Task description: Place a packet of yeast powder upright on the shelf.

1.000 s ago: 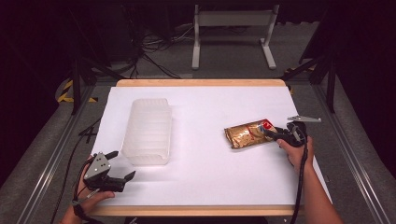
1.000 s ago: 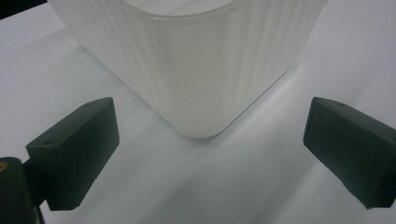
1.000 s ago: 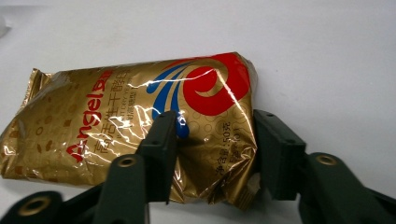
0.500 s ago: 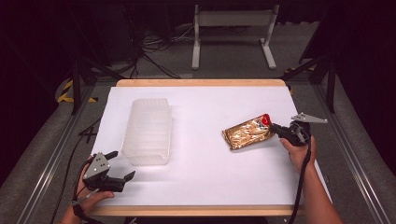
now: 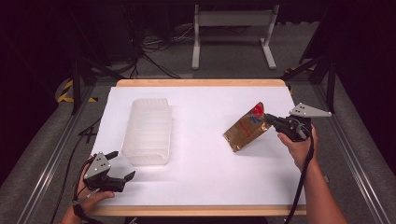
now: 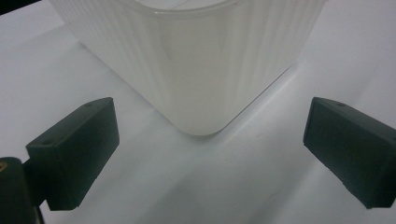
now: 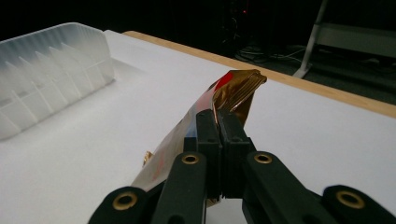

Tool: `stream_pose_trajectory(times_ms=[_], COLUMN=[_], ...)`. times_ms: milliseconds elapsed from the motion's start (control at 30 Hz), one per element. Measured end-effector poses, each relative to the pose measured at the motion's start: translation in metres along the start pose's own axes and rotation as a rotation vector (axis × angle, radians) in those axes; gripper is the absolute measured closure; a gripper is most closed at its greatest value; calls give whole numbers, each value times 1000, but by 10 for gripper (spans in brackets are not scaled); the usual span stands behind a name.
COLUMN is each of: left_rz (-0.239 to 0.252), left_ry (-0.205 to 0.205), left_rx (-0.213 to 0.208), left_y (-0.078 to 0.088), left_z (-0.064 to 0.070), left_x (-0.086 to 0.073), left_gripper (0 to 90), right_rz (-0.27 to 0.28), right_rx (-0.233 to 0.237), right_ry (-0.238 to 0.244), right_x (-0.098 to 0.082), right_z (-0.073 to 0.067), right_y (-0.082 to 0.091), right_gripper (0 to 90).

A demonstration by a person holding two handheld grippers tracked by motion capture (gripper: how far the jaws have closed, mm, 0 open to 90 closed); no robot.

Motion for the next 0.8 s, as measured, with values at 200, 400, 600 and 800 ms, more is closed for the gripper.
stream_pose_trajectory(times_ms=[200, 400, 600, 800], left_rz=[-2, 1, -1, -1], left_ry=[-4, 6, 10, 12], left_rx=[1, -4, -1, -3], left_y=[0, 0, 1, 1], left_z=[0, 0, 0, -1], left_x=[0, 0, -1, -2], left_gripper=[43, 43, 43, 43], right_rz=[7, 20, 32, 46], right_rx=[26, 62, 115, 164], right_ry=[64, 117, 168, 209], right_x=[17, 33, 50, 64], right_z=[-15, -32, -53, -74], right_y=[3, 4, 2, -5], right_gripper=[891, 890, 890, 890])
Point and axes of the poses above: each handheld gripper's, and its own axes: y roughly backward along the jaws, x roughly out of its top, z roughly to its right, the point moved 9 cm from there along -y, roughly forward along the jaws, and after that the axes turned 2 degrees about -y, right-handed, at the moved point
